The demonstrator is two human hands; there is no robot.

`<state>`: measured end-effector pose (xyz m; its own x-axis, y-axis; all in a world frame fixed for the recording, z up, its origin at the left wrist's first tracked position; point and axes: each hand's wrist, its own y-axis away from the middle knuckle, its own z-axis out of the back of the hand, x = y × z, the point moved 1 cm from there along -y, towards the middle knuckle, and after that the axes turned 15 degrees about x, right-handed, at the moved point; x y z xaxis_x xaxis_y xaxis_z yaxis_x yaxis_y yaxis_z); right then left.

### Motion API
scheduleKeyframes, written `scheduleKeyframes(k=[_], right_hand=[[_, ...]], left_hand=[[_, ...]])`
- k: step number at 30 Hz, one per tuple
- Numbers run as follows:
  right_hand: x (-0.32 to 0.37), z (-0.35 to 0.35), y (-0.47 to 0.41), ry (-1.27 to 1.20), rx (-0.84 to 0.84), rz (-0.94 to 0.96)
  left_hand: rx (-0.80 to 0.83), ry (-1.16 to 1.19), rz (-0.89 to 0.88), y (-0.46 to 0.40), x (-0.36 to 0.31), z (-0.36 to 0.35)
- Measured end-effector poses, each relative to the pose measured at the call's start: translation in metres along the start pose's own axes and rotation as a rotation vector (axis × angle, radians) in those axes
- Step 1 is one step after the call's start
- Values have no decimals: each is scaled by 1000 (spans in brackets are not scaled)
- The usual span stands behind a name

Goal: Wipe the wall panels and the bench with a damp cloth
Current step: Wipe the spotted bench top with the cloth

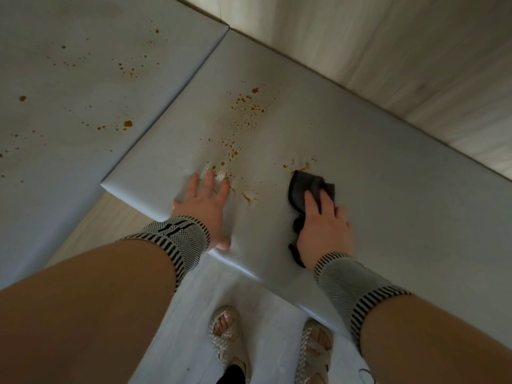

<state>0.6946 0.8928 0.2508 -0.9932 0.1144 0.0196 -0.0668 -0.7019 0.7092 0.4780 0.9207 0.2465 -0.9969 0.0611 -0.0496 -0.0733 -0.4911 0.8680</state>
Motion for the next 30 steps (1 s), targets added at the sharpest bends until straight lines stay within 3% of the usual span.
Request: scheduleKeyframes(k=[2, 5, 7, 9, 11, 13, 15, 19, 20, 23, 26, 28, 30], right_hand=[[24, -5, 11, 14, -44, 41], [46, -21, 33, 204, 51, 494], [37, -13, 23, 327, 73, 651], [19, -2, 2, 334, 10, 507], [8, 9, -11, 151, -27, 149], [17, 10, -8, -39, -30, -66], [40, -1, 9, -24, -29, -12], [57, -26, 27, 203, 29, 607], [49, -23, 20, 239, 6, 661], [17, -4, -10, 248, -71, 408], [7, 12, -20, -46, -59, -46], [21, 5, -6, -52, -41, -45], [31, -21, 17, 69, -54, 174]], left_hand=[[-7, 6, 10, 1, -4, 1], [-7, 23, 23, 0, -4, 1], [0, 23, 18, 0, -4, 0], [0, 28, 5, 1, -4, 0], [0, 32, 2, 1, -3, 0], [-2, 29, 0, 0, -3, -1], [-2, 32, -6, -1, -3, -1], [-1, 37, -6, -1, -3, 0], [0, 37, -7, -1, -2, 0], [-1, 37, -17, -1, -2, -1], [1, 31, -15, -1, -2, -1], [7, 29, -16, -1, -3, -1], [7, 31, -18, -2, -4, 0]])
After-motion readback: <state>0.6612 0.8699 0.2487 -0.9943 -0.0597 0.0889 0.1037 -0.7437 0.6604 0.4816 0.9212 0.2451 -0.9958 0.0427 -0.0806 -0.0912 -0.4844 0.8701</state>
